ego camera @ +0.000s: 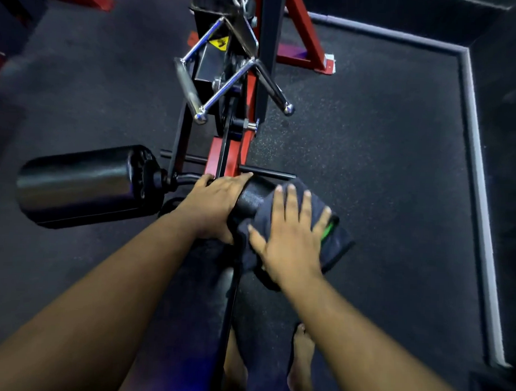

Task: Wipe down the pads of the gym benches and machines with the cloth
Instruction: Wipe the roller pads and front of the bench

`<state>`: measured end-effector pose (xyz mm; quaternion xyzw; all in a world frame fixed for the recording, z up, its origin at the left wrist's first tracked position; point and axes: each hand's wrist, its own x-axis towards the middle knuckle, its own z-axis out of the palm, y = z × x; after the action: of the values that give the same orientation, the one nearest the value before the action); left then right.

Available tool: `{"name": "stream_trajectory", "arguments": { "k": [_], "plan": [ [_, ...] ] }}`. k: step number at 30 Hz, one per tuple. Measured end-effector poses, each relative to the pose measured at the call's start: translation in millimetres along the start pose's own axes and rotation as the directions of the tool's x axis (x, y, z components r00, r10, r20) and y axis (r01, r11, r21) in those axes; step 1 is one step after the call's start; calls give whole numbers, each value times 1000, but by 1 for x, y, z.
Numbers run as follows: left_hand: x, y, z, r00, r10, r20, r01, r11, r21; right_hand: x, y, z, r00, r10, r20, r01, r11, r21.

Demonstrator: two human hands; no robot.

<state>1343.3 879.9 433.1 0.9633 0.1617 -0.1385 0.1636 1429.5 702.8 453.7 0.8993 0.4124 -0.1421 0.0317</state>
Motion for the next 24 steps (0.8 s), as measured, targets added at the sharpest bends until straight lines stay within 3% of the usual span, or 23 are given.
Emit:
{"name": "stream_trajectory", "arguments": {
  "k": [2,5,10,13,17,21,24],
  "plan": [
    [-2,-1,3,999,-8,-40,7,1000,-24,-23,2,15,998,-20,-54,19,1000,-17],
    [-3,-1,9,996,7,-91,-7,1000,-4,8,-9,6,999,0,-52,2,999,51],
    [1,-7,12,1000,8,-13,-7,998,64,78,-21,-22,992,-117,41,108,978,176],
    [3,-4,12,999,-37,-36,37,999,0,39,-15,-9,1000,-3,-12,3,1000,-22],
    [2,-5,13,999,-43,-12,43,999,-19,-15,-13,17,995,61,-85,-55,996,67],
    [0,-2,15,998,-32,-62,33,999,18,34,-14,0,997,-48,-62,51,998,44],
    [3,-2,7,999,-24,31,20,991,130,83,-25,-19,997,-61,56,48,979,199]
  ]
}}
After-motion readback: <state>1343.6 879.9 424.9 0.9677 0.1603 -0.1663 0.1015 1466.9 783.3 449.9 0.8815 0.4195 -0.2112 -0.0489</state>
